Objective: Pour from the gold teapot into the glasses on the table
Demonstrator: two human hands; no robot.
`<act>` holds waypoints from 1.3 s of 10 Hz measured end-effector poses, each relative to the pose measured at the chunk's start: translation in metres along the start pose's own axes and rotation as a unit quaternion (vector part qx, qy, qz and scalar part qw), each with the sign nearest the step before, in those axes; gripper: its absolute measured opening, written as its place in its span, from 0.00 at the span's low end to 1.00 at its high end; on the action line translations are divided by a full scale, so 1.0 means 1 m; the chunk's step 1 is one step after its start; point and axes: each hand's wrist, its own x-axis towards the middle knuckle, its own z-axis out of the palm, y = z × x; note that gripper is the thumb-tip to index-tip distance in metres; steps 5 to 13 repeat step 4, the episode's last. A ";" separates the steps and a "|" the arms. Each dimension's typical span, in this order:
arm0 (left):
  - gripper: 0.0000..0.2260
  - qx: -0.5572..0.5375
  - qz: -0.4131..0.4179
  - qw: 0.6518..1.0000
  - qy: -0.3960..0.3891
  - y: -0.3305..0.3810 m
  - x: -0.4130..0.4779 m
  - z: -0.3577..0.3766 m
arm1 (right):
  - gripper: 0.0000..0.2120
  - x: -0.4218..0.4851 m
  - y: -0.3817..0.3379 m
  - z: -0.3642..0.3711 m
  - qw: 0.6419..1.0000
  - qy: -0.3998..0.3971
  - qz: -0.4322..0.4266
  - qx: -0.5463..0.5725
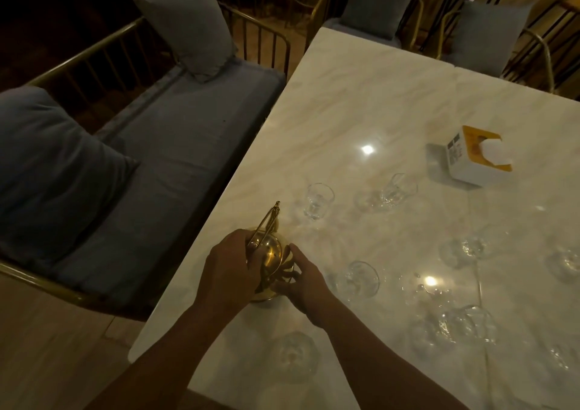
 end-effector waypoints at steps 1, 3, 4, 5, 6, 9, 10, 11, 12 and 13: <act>0.07 0.002 0.001 1.000 -0.001 0.000 0.001 0.001 | 0.38 0.000 -0.001 0.000 1.000 0.005 0.001 0.002; 0.10 0.025 -0.036 0.999 -0.028 0.002 0.005 0.001 | 0.31 -0.014 -0.015 -0.007 0.999 0.006 -0.022 -0.037; 0.17 0.057 -0.060 0.996 -0.039 0.006 0.008 -0.004 | 0.31 -0.028 -0.031 -0.017 0.999 0.026 -0.028 -0.034; 0.17 0.057 -0.060 0.996 -0.039 0.006 0.008 -0.004 | 0.31 -0.028 -0.031 -0.017 0.999 0.026 -0.028 -0.034; 0.17 0.057 -0.060 0.996 -0.039 0.006 0.008 -0.004 | 0.31 -0.028 -0.031 -0.017 0.999 0.026 -0.028 -0.034; 0.17 0.057 -0.060 0.996 -0.039 0.006 0.008 -0.004 | 0.31 -0.028 -0.031 -0.017 0.999 0.026 -0.028 -0.034; 0.17 0.057 -0.060 0.996 -0.039 0.006 0.008 -0.004 | 0.31 -0.028 -0.031 -0.017 0.999 0.026 -0.028 -0.034; 0.17 0.057 -0.060 0.996 -0.039 0.006 0.008 -0.004 | 0.31 -0.028 -0.031 -0.017 0.999 0.026 -0.028 -0.034; 0.17 0.057 -0.060 0.996 -0.039 0.006 0.008 -0.004 | 0.31 -0.028 -0.031 -0.017 0.999 0.026 -0.028 -0.034; 0.17 0.057 -0.060 0.996 -0.039 0.006 0.008 -0.004 | 0.31 -0.028 -0.031 -0.017 0.999 0.026 -0.028 -0.034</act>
